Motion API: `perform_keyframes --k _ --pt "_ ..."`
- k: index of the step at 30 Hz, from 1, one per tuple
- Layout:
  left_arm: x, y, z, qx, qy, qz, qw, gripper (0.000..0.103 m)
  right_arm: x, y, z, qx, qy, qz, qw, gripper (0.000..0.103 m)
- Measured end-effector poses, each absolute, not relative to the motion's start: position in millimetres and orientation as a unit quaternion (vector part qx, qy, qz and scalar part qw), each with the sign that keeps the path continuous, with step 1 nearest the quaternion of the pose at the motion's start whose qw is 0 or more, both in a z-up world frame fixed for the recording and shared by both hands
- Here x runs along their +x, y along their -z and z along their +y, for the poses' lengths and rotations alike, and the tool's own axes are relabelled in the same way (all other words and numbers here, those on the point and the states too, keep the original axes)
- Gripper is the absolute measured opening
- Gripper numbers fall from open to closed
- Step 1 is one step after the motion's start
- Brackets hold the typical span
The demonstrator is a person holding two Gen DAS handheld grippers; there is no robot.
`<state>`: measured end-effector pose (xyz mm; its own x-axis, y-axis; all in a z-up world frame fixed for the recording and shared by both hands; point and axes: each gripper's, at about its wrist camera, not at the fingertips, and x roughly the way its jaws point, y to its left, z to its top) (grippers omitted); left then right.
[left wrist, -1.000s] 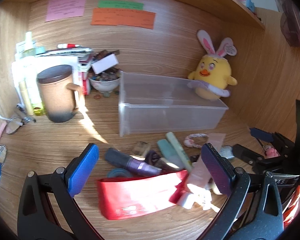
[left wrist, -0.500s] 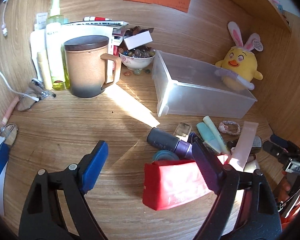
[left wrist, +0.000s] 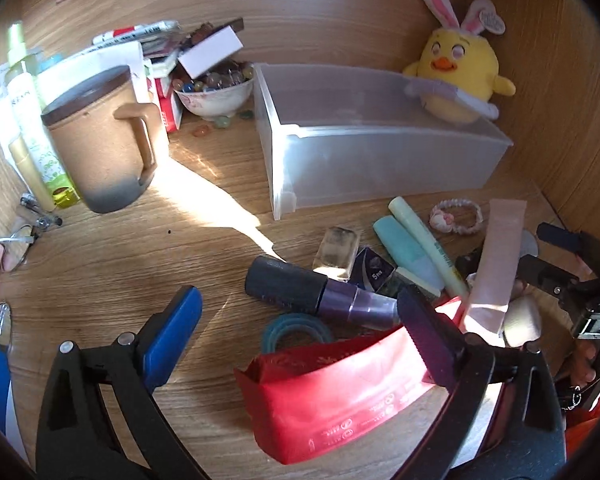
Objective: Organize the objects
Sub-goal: 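Grasp the dark green bottle with the right gripper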
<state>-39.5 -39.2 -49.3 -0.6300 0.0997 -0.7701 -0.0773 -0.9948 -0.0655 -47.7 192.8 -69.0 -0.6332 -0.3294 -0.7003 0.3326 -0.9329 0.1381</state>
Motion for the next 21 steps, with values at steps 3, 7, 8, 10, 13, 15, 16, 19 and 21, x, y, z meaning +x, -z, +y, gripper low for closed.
perform_keyframes --k 3,7,8,10,13,15,16,19,21 --pt "-46 54 -41 -0.44 -0.896 -0.018 0.058 0.1 -50 71 190 0.391 0.901 -0.001 0.189 0.096" --pt "-50 57 -39 -0.451 -0.889 -0.022 0.073 0.1 -53 75 185 0.398 0.897 -0.008 0.194 0.09" --pt "-50 58 -38 -0.452 -0.888 -0.022 0.078 0.1 -53 75 184 0.399 0.896 -0.008 0.193 0.086" --pt "-48 58 -36 -0.452 -0.888 -0.018 0.085 0.1 -55 77 183 0.403 0.895 -0.01 0.192 0.081" --pt "-45 59 -32 -0.448 -0.889 -0.009 0.089 0.1 -57 79 184 0.407 0.893 -0.016 0.192 0.072" --pt "-45 60 -32 -0.447 -0.891 -0.001 0.085 0.1 -59 80 185 0.41 0.892 -0.02 0.192 0.064" --pt "-45 60 -31 -0.446 -0.892 0.005 0.079 0.1 -60 80 185 0.41 0.892 -0.02 0.191 0.062" --pt "-47 61 -32 -0.44 -0.895 0.009 0.072 0.1 -61 80 187 0.408 0.893 -0.02 0.187 0.054" --pt "-46 58 -33 -0.43 -0.9 0.009 0.073 0.097 -60 78 189 0.404 0.896 -0.02 0.182 0.054"
